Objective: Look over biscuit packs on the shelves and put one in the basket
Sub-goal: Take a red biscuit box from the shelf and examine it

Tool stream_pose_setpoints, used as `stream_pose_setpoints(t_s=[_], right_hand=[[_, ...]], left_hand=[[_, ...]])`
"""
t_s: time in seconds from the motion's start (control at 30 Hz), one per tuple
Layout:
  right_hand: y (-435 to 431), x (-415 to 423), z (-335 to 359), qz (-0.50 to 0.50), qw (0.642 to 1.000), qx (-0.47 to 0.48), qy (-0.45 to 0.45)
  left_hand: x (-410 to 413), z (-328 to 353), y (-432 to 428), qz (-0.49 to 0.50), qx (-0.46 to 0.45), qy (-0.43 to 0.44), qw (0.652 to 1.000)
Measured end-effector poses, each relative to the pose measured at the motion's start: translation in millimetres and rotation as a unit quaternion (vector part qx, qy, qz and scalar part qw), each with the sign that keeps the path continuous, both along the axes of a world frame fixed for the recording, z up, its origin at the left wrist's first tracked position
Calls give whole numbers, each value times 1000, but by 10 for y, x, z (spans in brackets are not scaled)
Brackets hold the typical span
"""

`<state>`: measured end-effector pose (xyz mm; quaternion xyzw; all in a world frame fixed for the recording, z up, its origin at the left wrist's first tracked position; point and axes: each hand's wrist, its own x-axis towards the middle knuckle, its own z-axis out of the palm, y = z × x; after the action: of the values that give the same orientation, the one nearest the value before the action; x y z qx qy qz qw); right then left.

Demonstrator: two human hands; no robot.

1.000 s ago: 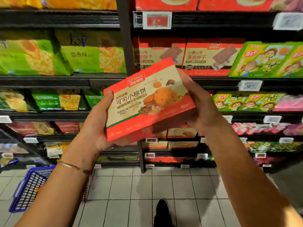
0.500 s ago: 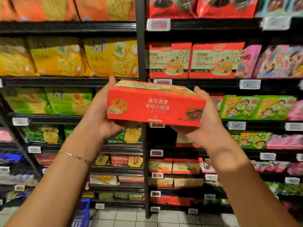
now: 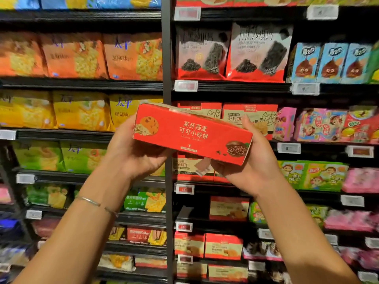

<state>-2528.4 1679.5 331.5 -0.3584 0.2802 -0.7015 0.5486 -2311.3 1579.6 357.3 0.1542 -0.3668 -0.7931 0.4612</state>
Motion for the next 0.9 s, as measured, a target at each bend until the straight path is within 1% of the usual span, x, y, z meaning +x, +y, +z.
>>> stream_pose_setpoints(t_s=[0.07,0.13,0.2,0.23,0.3,0.37,0.4,0.47,0.53,0.6,0.67,0.73,0.8,0.9], right_hand=[[-1,-8,3,-8,1000,-4,-11],[-28,3,-25,-9,1000,-5,-20],[-60,35,-87,4,999,-8,-35],[-73,65,-135,17,999,-13,-46],[-93,145,-244,47,998,-10,-49],[-120,206,-372,48,999,6,3],[-146,214,-429,28,998,17,50],[-172,246,-464,-51,984,29,168],[-163,293,-457,-107,966,41,231],[-141,352,-424,-77,962,20,260],[-147,373,-411,-30,973,12,228],[-118,366,-384,-4,982,3,189],[-105,360,-390,7,983,-22,183],[-95,404,-382,6,982,-49,181]], left_hand=[[-30,11,26,17,6,16,1000],[-59,-23,48,18,12,57,998],[-82,-84,88,-2,-33,82,996],[-98,-123,100,-30,-73,75,994],[-119,-218,97,-128,-147,54,979],[-100,-279,96,-205,-152,70,964],[-86,-291,101,-206,-143,83,964],[-100,-307,131,-148,-152,75,974],[-180,-342,181,-53,-179,26,982],[-256,-361,251,28,-201,-37,979],[-286,-386,302,78,-244,-98,962],[-283,-450,302,99,-307,-151,934],[-265,-512,303,90,-365,-159,913],[-223,-560,253,94,-383,-158,905]])
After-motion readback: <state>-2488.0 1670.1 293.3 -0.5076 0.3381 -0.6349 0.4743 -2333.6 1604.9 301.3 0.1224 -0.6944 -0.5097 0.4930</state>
